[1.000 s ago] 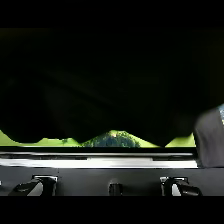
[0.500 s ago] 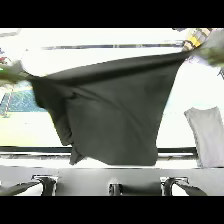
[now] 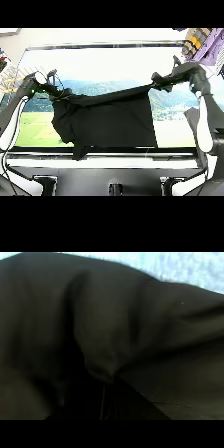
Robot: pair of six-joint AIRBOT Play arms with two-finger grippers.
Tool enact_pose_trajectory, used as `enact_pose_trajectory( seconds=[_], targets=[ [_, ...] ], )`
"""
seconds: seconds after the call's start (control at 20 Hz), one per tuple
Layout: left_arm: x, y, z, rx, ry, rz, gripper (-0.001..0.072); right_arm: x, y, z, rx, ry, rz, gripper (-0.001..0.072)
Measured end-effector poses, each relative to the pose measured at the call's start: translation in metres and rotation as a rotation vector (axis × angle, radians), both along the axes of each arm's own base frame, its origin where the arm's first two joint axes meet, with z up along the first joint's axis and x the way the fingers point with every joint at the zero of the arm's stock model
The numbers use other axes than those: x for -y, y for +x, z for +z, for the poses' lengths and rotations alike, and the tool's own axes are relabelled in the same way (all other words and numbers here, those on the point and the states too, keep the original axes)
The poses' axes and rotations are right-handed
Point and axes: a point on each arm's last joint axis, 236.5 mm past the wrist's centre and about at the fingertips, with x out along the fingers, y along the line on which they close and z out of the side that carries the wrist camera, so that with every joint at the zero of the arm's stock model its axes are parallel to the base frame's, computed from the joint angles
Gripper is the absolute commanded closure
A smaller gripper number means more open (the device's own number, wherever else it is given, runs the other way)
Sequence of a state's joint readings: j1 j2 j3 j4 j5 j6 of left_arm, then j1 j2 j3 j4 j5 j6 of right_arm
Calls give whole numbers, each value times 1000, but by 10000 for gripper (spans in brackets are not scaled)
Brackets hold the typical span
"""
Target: Fold the clothes and pants, and hang the long-sleeved shirts on hangers.
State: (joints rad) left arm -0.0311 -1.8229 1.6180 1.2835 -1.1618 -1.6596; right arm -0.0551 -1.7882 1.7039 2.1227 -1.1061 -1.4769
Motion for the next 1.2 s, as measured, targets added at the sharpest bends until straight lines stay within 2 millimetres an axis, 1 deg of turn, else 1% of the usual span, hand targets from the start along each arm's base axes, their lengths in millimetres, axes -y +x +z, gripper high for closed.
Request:
enact_pose_trajectory(
  seconds=[0.05, 0.1, 0.15, 0.2, 0.25, 0.35, 0.4, 0.5, 0.55, 0.6, 0.65, 0.75, 0.8, 0.9, 0.95, 1.0, 1.05, 1.1, 1.2],
  targets=[
    [1, 1, -6, -5, -5, 3, 598, -4, 4, -10, -6, 4, -7, 571],
    [2, 1, -11, -12, -10, 4, 522, -7, 7, -18, -14, 10, -14, 474],
    [0, 2, -11, -12, -15, 9, 438, -9, 8, -21, -18, 17, -18, 379],
    [-4, 4, -8, -8, -17, 14, 327, -8, 7, -21, -22, 21, -20, 350],
    [-10, 5, -2, -6, -22, 24, 297, -4, 4, -19, -29, 22, -14, 350],
    [-29, 5, 18, 5, -25, 49, 297, 11, -11, -6, -35, 6, 43, 350],
    [-39, 2, 28, 8, -23, 55, 297, 22, -23, 3, -43, -4, 80, 350],
    [-63, -13, 51, 3, -23, 65, 298, 48, -52, 15, -65, -20, 127, 350],
    [-74, -23, 60, -2, -26, 82, 298, 60, -68, 19, -79, -22, 135, 350],
    [-85, -35, 67, -10, -28, 98, 297, 73, -87, 18, -101, -21, 133, 350],
    [-93, -52, 71, -25, -33, 119, 298, 82, -108, 14, -130, -13, 127, 350],
    [-105, -90, 70, -60, -44, 161, 298, 94, -156, -1, -200, 17, 97, 349],
    [-109, -112, 68, -79, -49, 184, 298, 96, -180, -11, -238, 33, 82, 349],
    [-110, -155, 58, -108, -58, 229, 298, 88, -226, -30, -301, 66, 63, 348],
    [-107, -174, 53, -123, -65, 241, 298, 82, -243, -39, -319, 79, 54, 345],
    [-104, -193, 47, -135, -68, 254, 298, 77, -258, -48, -336, 87, 43, 302],
    [-99, -207, 43, -141, -76, 264, 298, 72, -270, -56, -346, 96, 32, 254],
    [-94, -221, 39, -146, -86, 271, 298, 67, -282, -64, -358, 107, 25, 252],
    [-87, -240, 32, -149, -95, 283, 298, 57, -300, -78, -382, 131, 15, 252]
  ],
)
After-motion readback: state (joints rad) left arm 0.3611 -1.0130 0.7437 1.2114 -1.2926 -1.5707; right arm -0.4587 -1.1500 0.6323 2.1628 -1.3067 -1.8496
